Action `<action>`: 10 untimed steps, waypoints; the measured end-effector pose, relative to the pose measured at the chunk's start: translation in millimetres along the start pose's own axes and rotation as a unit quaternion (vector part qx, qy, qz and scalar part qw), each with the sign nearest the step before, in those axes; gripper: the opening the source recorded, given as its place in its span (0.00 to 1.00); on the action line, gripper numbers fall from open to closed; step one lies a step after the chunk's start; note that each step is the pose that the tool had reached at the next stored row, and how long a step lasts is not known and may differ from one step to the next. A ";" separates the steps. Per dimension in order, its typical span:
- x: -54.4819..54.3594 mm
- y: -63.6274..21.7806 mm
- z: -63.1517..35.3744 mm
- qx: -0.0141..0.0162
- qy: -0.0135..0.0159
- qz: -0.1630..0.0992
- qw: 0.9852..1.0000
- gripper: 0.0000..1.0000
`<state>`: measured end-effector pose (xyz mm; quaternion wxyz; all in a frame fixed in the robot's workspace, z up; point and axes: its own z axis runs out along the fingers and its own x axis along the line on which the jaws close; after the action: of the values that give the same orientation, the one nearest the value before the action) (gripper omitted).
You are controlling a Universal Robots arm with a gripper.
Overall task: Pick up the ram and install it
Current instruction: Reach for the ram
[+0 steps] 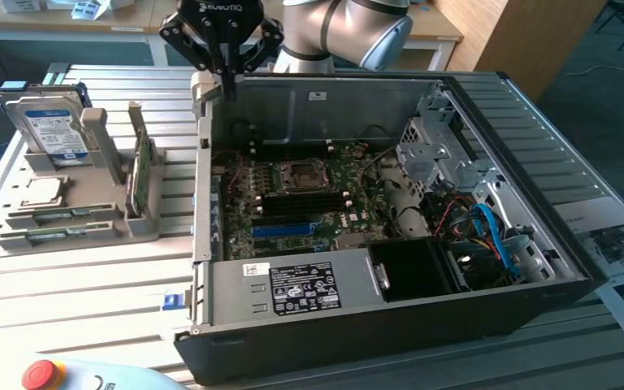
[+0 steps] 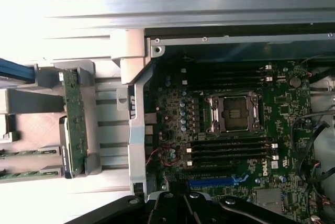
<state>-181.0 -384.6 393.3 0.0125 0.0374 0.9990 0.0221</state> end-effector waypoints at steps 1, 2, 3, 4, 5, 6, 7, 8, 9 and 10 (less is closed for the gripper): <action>1.0 0.0 -0.1 0.000 0.000 0.000 1.000 0.10; 2.1 0.2 0.0 0.000 0.000 0.000 1.000 0.10; 3.2 0.2 0.0 0.000 0.000 0.000 1.000 0.10; 4.3 0.3 0.0 0.000 0.000 0.000 1.000 0.10; 5.4 0.5 -0.1 0.000 0.000 0.000 1.000 0.10; 6.4 0.6 -0.1 0.000 0.000 0.000 1.000 0.10; 7.5 0.8 -0.1 0.000 0.000 0.000 1.000 0.10; 8.5 0.9 -0.1 0.000 0.000 0.000 1.000 0.10; 9.6 1.0 -0.2 0.000 0.000 0.000 1.000 0.10; 10.7 1.1 -0.2 0.000 0.000 0.000 1.000 0.10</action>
<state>-191.6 -382.7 393.3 0.0125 0.0374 0.9990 0.0221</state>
